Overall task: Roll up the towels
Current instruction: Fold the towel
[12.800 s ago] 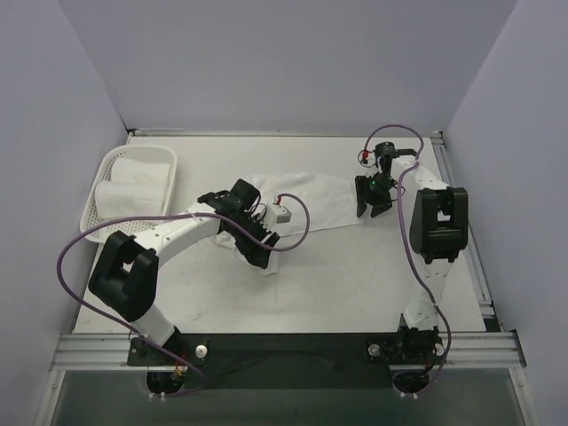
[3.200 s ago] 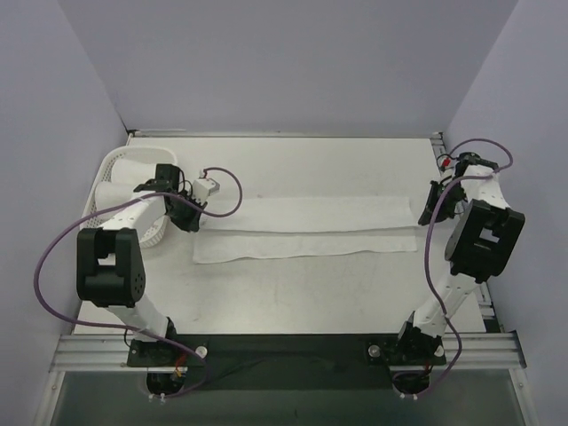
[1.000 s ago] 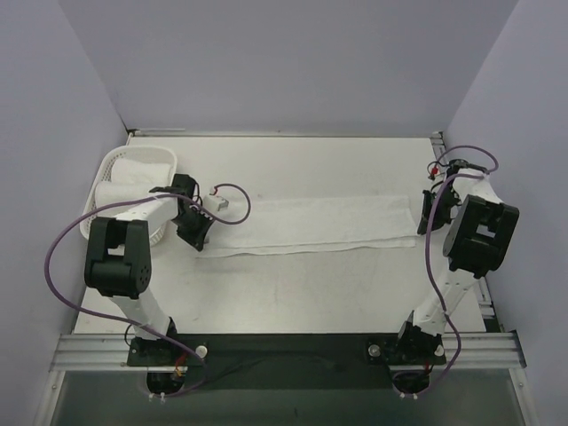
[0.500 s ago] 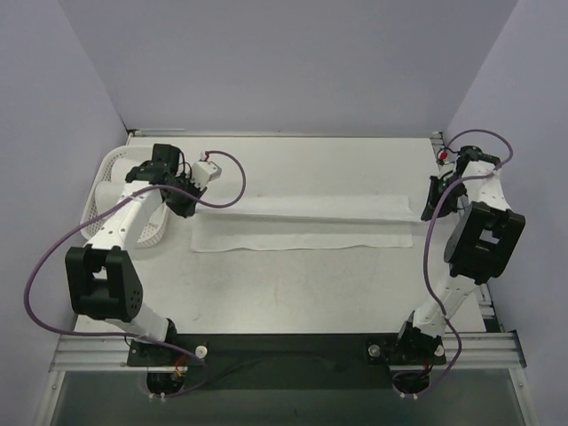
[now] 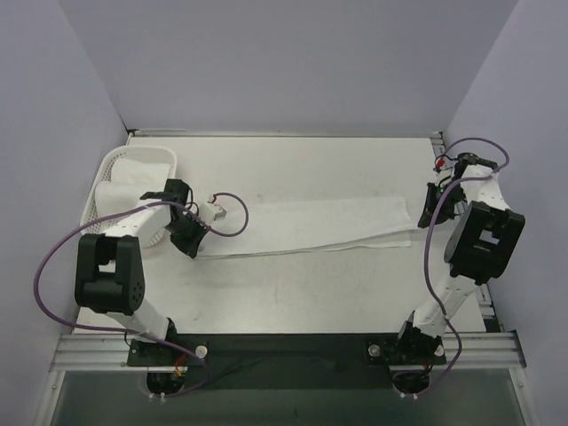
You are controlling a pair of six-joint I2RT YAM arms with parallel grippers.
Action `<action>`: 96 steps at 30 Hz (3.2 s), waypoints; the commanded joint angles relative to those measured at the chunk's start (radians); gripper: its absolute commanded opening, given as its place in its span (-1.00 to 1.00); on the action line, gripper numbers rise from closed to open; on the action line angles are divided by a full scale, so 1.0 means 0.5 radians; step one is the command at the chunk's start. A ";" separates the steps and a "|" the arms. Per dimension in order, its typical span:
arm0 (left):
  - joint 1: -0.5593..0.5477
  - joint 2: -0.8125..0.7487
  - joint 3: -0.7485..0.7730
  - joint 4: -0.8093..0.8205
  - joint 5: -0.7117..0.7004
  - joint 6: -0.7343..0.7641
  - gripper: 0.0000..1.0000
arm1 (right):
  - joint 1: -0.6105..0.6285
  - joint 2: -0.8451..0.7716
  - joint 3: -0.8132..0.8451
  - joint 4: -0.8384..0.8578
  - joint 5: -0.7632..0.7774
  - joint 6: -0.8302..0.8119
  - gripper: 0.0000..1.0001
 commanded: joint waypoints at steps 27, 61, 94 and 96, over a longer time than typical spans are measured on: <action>-0.021 0.118 -0.107 0.226 -0.051 -0.066 -0.58 | 0.054 0.034 -0.123 -0.074 -0.119 -0.012 -1.00; 0.058 0.207 -0.101 0.229 -0.109 -0.042 -0.59 | 0.112 0.261 -0.179 0.116 0.721 -0.067 -1.00; 0.068 -0.007 0.071 -0.007 -0.045 0.100 -0.81 | 0.131 0.212 -0.240 0.128 0.685 -0.095 -1.00; 0.052 -0.001 0.049 -0.004 -0.002 0.081 -0.80 | 0.134 0.209 -0.246 0.125 0.688 -0.095 -1.00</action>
